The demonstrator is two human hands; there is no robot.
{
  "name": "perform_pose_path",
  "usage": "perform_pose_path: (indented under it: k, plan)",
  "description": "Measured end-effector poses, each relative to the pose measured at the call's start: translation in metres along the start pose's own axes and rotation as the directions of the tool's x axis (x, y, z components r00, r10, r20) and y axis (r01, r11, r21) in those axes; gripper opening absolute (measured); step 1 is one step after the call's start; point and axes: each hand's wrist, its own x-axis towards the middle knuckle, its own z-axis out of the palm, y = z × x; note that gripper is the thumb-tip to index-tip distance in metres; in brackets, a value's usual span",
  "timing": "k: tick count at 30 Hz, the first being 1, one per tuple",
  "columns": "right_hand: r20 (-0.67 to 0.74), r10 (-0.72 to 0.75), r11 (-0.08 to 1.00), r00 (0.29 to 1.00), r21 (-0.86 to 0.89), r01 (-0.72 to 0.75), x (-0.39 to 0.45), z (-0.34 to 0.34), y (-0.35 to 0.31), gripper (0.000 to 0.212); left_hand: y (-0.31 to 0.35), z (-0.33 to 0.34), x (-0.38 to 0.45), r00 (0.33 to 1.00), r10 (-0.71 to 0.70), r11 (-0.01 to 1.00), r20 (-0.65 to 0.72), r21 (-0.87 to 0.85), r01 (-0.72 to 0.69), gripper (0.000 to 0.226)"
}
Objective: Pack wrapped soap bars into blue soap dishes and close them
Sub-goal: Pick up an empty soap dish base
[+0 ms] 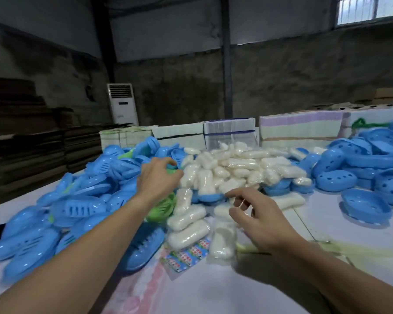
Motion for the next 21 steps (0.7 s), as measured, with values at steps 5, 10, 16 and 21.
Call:
perform_pose_path:
  k: [5, 10, 16, 21]
  plan:
    - [0.016, -0.04, 0.998, 0.999, -0.056, 0.041, -0.001, 0.002, -0.003, 0.036, -0.063, -0.006, 0.035, 0.945, -0.312, 0.874, 0.097, 0.42, 0.245, 0.062]
    - [0.037, -0.052, 0.995, 0.998, -0.086, 0.055, 0.001, -0.004, -0.003, 0.034, -0.069, -0.002, 0.04, 0.972, -0.23, 0.851, 0.036, 0.492, 0.183, 0.037]
    - [0.01, -0.013, 0.997, 1.0, -0.079, 0.014, 0.003, -0.009, -0.002, 0.031, -0.02, -0.014, 0.034, 0.955, 0.169, 0.975, -0.243, 0.182, -0.126, 0.013]
    - [-0.143, 0.073, 0.997, 0.987, -0.008, -0.074, 0.007, -0.018, 0.004, 0.03, 0.063, 0.01, -0.019, 0.968, -0.235, 0.571, 0.088, -0.793, 0.21, 0.017]
